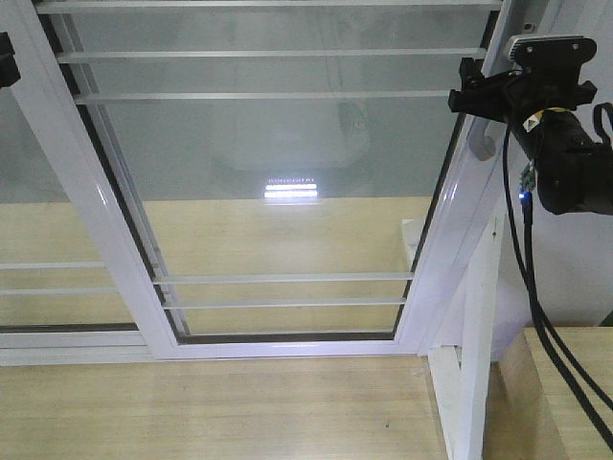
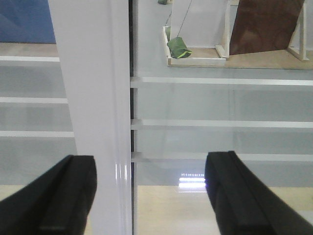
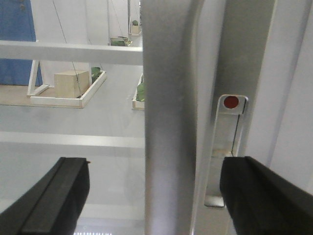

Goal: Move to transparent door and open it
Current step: 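Open the right gripper and close it around the silver handle, then pull the handle with the right gripper, sliding the door open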

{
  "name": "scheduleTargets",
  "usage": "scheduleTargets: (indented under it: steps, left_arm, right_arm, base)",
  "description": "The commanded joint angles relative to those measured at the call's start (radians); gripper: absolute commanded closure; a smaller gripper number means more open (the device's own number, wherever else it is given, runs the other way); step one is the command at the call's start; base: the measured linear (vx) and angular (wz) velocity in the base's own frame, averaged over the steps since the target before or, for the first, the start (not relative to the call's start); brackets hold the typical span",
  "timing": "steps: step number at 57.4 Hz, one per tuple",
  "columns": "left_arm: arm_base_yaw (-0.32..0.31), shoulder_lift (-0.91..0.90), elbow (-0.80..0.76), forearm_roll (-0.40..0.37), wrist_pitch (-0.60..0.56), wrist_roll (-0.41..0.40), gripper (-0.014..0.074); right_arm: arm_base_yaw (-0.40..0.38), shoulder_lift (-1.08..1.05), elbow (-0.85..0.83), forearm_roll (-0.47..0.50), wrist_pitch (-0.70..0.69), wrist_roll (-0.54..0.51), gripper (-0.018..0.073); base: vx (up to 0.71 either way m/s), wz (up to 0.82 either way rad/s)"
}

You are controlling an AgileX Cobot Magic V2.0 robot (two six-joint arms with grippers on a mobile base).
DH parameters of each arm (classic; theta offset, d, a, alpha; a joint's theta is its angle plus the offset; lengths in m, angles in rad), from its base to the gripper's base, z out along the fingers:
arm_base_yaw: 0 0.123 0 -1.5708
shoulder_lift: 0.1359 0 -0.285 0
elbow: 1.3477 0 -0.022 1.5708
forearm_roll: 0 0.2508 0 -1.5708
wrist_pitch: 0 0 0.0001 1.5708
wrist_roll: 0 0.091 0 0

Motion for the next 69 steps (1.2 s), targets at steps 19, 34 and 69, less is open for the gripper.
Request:
scheduleTargets:
  steps: [19,34,69]
  left_arm:
    - [-0.006,-0.025,-0.038,-0.002,-0.047,-0.005,0.0030]
    - [-0.006,-0.025,-0.038,-0.002,-0.047,-0.005,0.0030]
    - [-0.006,-0.025,-0.038,-0.002,-0.047,-0.005,0.0030]
  right_arm:
    - [-0.011,-0.039,-0.054,0.015,-0.061,-0.067,0.0057]
    - [-0.052,-0.039,-0.054,0.044,-0.068,-0.038,0.0284]
    - [-0.044,-0.039,-0.054,-0.280,-0.067,0.193,0.0566]
  base:
    - [0.00,0.00]
    - [0.00,0.00]
    - [0.00,0.00]
